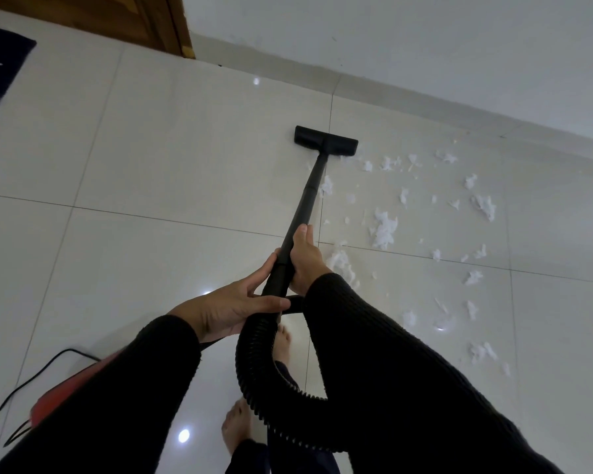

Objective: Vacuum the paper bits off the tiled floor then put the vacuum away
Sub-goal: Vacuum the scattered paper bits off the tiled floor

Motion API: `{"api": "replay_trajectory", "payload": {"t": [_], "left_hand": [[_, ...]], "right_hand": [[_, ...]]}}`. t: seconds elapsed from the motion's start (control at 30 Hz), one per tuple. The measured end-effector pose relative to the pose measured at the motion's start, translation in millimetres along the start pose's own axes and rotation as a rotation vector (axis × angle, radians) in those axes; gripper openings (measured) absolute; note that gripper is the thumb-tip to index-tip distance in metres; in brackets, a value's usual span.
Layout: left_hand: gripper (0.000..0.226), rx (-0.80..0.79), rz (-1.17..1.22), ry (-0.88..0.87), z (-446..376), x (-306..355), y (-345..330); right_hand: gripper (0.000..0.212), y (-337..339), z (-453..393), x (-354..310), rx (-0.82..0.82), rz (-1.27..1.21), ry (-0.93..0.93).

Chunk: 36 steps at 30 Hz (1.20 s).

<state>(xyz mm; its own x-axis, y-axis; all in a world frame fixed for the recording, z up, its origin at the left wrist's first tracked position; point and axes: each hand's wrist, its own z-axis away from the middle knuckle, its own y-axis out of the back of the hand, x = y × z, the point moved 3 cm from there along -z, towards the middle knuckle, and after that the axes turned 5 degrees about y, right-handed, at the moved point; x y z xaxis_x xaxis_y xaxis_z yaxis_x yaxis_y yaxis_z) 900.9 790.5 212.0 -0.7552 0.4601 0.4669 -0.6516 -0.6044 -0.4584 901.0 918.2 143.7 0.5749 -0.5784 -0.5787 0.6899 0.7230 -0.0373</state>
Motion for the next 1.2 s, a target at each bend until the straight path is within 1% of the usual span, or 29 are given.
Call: {"api": "replay_trajectory", "payload": {"t": [0.1,0.37,0.63,0.77,0.93,1.0,1.1,1.13,1.2], "left_hand": [[0.084,0.006,-0.007,-0.002,13,-10,-2],[0.082,0.002,-0.018,-0.018,42,-40,-8],[0.084,0.004,-0.006,-0.012,47,-73,-8],[0.081,0.011,-0.008,-0.018,51,-87,-16],[0.081,0.012,-0.019,-0.035,59,-101,-27],[0.083,0.021,-0.02,-0.029,60,-108,-31],[0.098,0.024,-0.036,-0.022,64,-120,-38],[0.098,0.025,-0.034,-0.019,65,-123,-40],[0.089,0.048,-0.019,-0.019,69,-128,-46]], "right_hand": [[0.051,-2,14,10,0.004,-0.021,-0.014],[0.045,-5,43,40,0.029,-0.03,0.021],[0.039,-1,58,66,0.018,-0.005,0.036],[0.04,8,67,78,0.013,0.035,0.013],[0.041,14,82,88,-0.014,0.017,-0.007],[0.04,18,87,94,-0.007,0.023,-0.016],[0.042,25,97,101,-0.014,-0.001,-0.026],[0.043,27,99,104,-0.016,-0.018,-0.032],[0.044,31,104,108,-0.025,-0.038,-0.031]]}}
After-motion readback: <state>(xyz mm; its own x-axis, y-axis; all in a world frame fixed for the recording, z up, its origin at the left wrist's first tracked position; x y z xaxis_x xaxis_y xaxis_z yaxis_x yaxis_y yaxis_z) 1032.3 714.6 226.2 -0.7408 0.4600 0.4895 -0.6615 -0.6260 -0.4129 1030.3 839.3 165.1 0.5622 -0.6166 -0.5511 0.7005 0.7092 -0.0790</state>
